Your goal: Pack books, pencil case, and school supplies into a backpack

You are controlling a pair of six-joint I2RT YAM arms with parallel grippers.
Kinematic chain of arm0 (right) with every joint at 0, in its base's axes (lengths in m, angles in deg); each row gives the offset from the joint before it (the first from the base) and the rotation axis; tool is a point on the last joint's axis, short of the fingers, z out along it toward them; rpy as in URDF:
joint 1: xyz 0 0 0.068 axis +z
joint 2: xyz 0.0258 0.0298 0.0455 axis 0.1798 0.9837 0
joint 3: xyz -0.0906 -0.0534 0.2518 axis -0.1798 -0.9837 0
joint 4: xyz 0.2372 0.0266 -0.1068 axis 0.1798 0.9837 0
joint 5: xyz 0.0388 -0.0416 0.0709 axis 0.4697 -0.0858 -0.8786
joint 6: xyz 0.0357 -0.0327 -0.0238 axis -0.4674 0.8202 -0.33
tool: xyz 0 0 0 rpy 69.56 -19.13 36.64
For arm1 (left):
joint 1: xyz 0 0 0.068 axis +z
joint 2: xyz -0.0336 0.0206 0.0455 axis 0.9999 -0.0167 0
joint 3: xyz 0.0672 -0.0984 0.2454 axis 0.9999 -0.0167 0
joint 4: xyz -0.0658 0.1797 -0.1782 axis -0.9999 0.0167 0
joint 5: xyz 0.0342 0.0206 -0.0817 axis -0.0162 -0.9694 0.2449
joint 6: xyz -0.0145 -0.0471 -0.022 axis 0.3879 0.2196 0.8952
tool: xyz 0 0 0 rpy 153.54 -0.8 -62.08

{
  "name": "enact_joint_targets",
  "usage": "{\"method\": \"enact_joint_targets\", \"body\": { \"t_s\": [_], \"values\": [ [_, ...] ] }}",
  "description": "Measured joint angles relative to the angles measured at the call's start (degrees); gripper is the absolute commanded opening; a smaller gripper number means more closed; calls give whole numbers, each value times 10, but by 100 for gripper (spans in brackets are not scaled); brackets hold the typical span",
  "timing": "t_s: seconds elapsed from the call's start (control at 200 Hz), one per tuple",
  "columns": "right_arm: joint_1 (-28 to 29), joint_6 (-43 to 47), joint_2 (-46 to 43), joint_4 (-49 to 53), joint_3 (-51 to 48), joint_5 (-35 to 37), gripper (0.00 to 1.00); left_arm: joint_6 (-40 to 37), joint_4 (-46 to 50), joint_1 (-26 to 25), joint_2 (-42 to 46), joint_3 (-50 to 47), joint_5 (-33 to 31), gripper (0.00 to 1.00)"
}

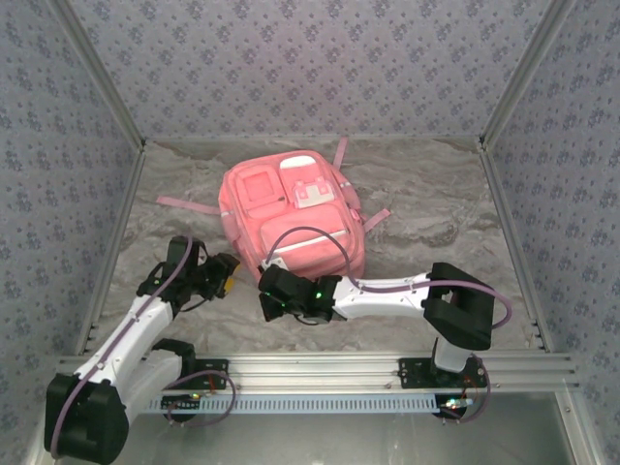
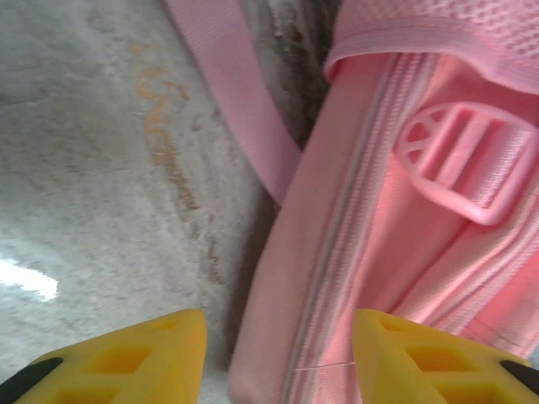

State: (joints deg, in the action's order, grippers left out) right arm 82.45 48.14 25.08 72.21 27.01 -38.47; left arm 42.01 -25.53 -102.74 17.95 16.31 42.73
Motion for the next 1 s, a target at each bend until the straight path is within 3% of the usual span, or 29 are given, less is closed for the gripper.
{"method": "enact_joint_targets", "body": {
  "t_s": [0.56, 0.744, 0.999],
  "values": [
    [-14, -22, 1, -20, -3, -27, 0, 48, -97, -88, -36, -20, -26, 40],
    [-16, -29, 5, -31, -8, -35, 0, 56, -119, -104, -57, -22, -41, 29],
    [-22, -34, 10, -47, -17, -40, 0, 47, -125, -116, -81, -14, -61, 4]
  ]
}}
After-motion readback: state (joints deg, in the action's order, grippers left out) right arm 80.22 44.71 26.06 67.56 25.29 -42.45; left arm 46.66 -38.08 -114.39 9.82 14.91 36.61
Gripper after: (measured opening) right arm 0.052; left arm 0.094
